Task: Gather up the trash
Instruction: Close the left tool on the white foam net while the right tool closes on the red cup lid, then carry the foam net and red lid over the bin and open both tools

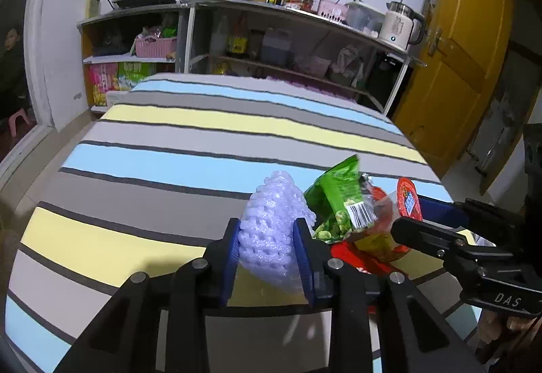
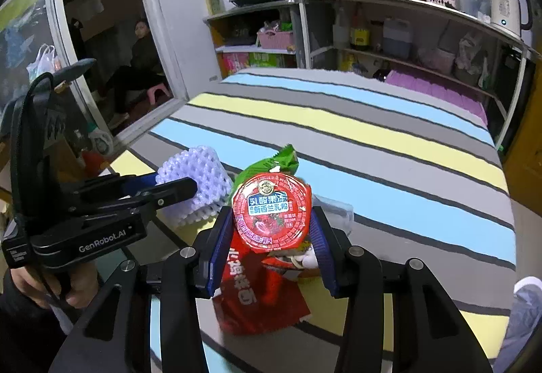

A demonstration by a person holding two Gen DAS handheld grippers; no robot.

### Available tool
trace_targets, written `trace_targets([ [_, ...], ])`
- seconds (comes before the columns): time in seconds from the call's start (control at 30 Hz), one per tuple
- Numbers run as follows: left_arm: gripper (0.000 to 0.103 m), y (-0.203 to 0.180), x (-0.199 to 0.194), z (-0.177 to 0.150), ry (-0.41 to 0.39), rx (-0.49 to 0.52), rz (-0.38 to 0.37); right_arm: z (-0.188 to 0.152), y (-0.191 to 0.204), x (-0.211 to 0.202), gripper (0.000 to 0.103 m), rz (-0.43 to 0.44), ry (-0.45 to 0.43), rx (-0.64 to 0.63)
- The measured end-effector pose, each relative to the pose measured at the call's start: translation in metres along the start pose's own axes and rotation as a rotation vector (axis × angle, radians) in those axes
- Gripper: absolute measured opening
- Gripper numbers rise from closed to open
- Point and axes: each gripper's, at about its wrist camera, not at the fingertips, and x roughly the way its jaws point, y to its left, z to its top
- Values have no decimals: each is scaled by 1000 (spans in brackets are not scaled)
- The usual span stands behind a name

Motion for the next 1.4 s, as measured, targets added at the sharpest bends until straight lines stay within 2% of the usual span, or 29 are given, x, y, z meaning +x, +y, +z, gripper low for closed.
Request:
trace_targets([
  [0.33,31,-20,-36,3,-66,22,-15,-8,-6,-43,46,-14,-66,32],
  [0.63,31,-58,-57,-2,-88,52,-71,-24,-17,-84,46,-53,-109,64],
  [1.4,31,-173,-63,-10,-79,190,-206,-73,-69,-172,46,-203,-189,167],
])
